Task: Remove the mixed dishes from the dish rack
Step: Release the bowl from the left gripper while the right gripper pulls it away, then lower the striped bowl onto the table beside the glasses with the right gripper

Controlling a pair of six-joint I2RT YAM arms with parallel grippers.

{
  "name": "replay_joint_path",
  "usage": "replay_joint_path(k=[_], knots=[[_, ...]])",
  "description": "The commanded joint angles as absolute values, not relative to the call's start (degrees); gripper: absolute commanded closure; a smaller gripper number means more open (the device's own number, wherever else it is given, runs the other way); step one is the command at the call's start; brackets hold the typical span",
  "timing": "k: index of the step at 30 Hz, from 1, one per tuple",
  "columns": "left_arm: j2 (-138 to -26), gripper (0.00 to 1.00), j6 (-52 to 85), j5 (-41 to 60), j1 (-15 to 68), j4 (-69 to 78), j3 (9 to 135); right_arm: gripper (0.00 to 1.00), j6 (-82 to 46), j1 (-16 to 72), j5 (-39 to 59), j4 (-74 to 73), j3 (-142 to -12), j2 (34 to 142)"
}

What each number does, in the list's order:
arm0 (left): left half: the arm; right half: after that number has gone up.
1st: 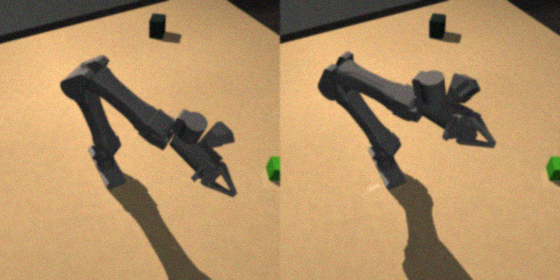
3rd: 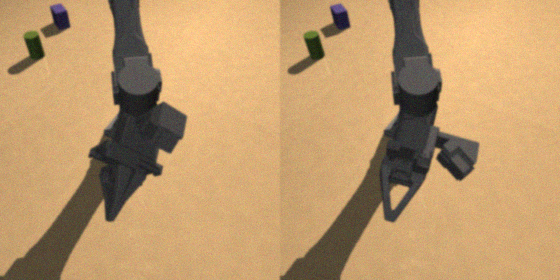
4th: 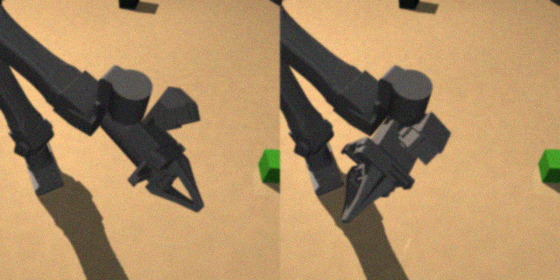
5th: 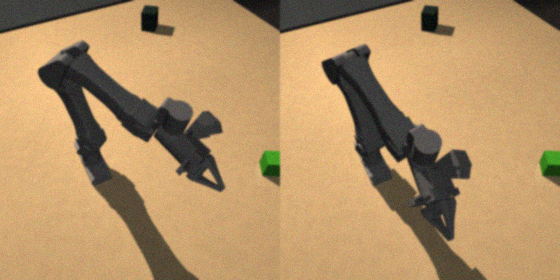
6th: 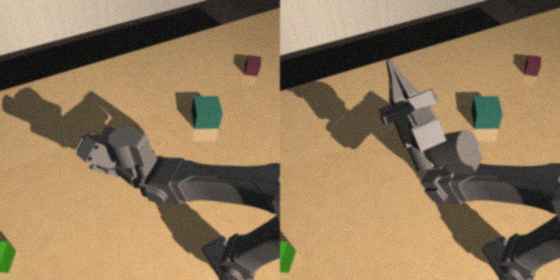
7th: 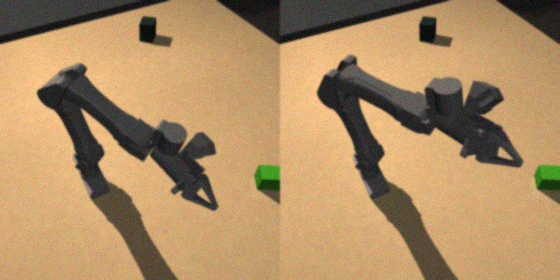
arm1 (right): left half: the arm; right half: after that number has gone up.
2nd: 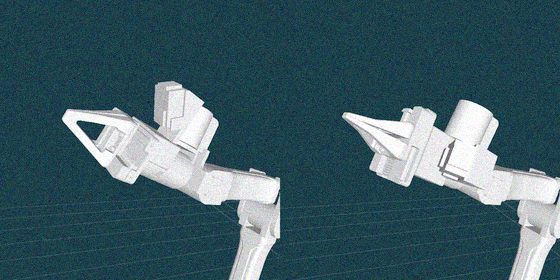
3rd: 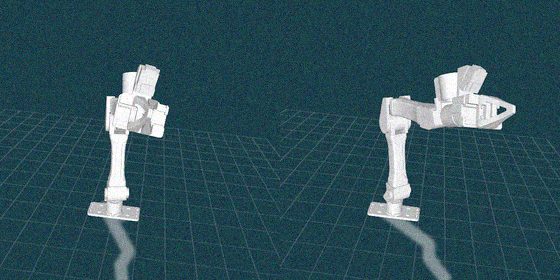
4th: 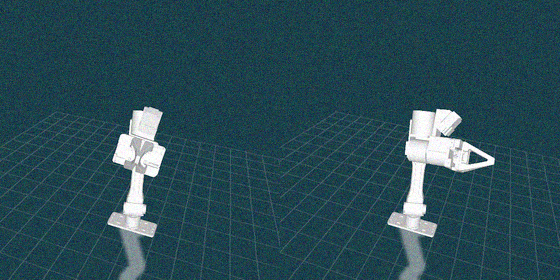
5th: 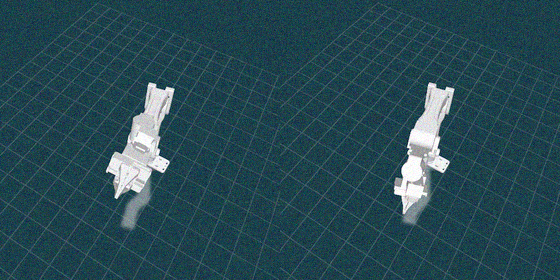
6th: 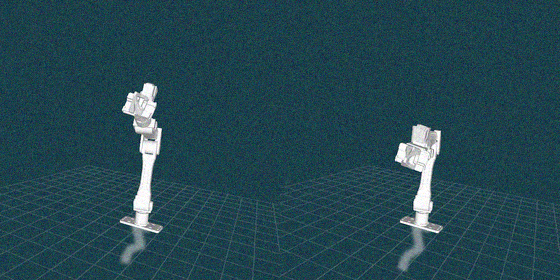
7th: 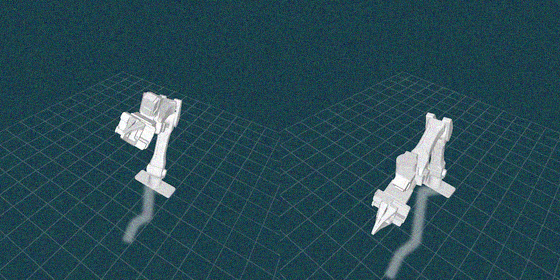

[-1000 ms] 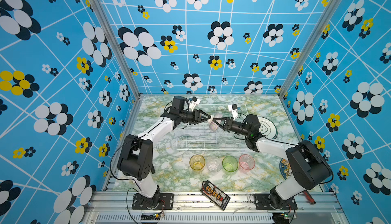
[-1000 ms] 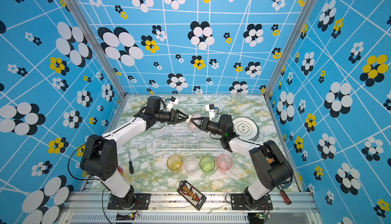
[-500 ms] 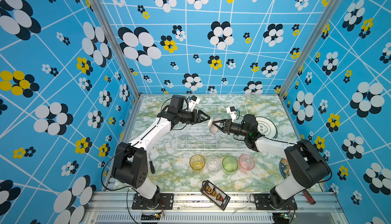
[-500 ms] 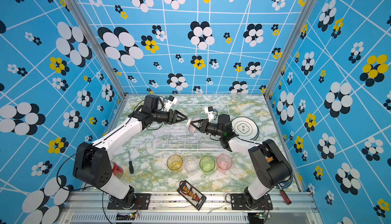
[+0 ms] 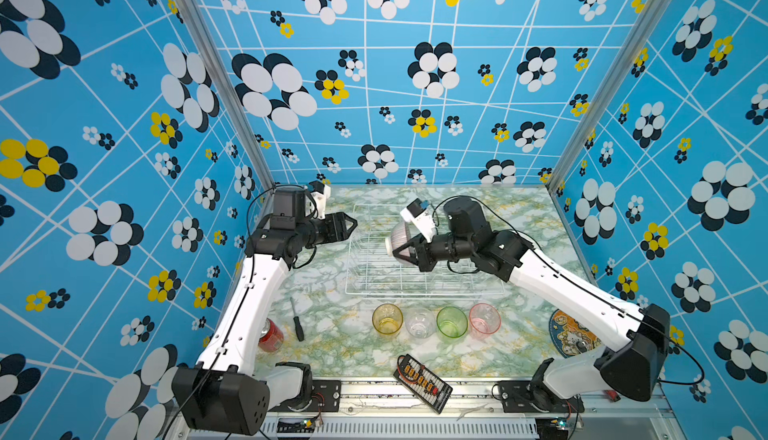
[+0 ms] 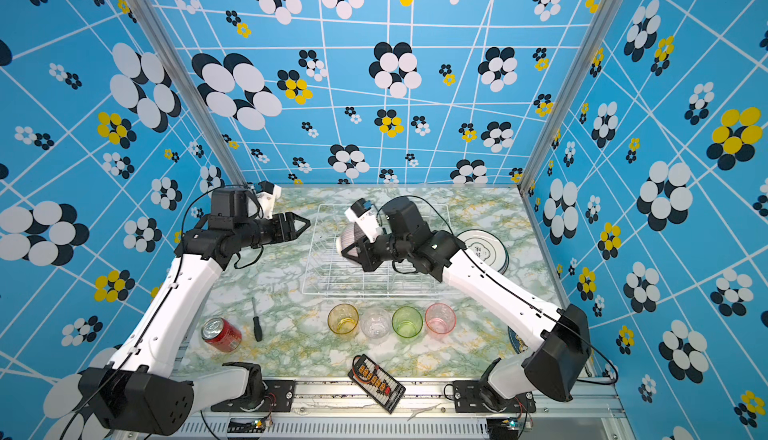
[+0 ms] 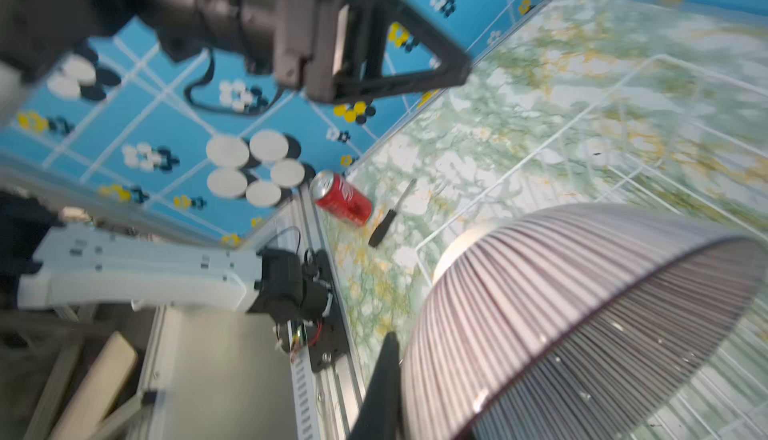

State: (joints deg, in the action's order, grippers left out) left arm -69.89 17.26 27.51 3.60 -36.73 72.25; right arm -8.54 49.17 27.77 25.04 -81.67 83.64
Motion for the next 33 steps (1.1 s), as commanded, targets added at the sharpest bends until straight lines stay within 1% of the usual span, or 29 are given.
replay_joint_path(k=[1, 4, 8, 12, 18, 22, 28, 33], knots=[[-66.5, 0.32, 15.6, 26.4, -0.1, -40.7, 70.9, 1.0, 10.1, 58.3, 21.8, 43.9, -89.1, 85.8], [-64.2, 0.32, 16.0, 27.7, -4.0, -41.3, 71.2, 1.0, 15.7, 66.6, 15.4, 50.5, -95.6, 90.4], [-62.1, 0.3, 16.3, 28.4, -7.3, -41.7, 72.0, 1.0, 21.1, 76.1, 3.6, 57.4, -103.1, 99.5], [-61.2, 0.3, 17.1, 30.4, -8.7, -40.7, 71.9, 1.0, 24.7, 81.7, -3.2, 62.3, -111.0, 109.4], [-61.0, 0.3, 17.0, 32.3, -9.4, -40.2, 71.1, 1.0, 28.0, 84.9, -8.9, 65.0, -119.0, 120.5], [-61.2, 0.3, 17.0, 33.4, -9.9, -39.3, 70.4, 1.0, 28.6, 85.4, -12.9, 66.7, -122.5, 126.6], [-61.7, 0.3, 17.0, 34.6, -10.2, -38.2, 69.5, 1.0, 29.8, 85.4, -20.1, 67.1, -125.4, 133.0], [-62.1, 0.3, 17.0, 35.4, -10.4, -37.6, 68.9, 1.0, 30.4, 84.9, -23.1, 67.1, -125.5, 135.9]])
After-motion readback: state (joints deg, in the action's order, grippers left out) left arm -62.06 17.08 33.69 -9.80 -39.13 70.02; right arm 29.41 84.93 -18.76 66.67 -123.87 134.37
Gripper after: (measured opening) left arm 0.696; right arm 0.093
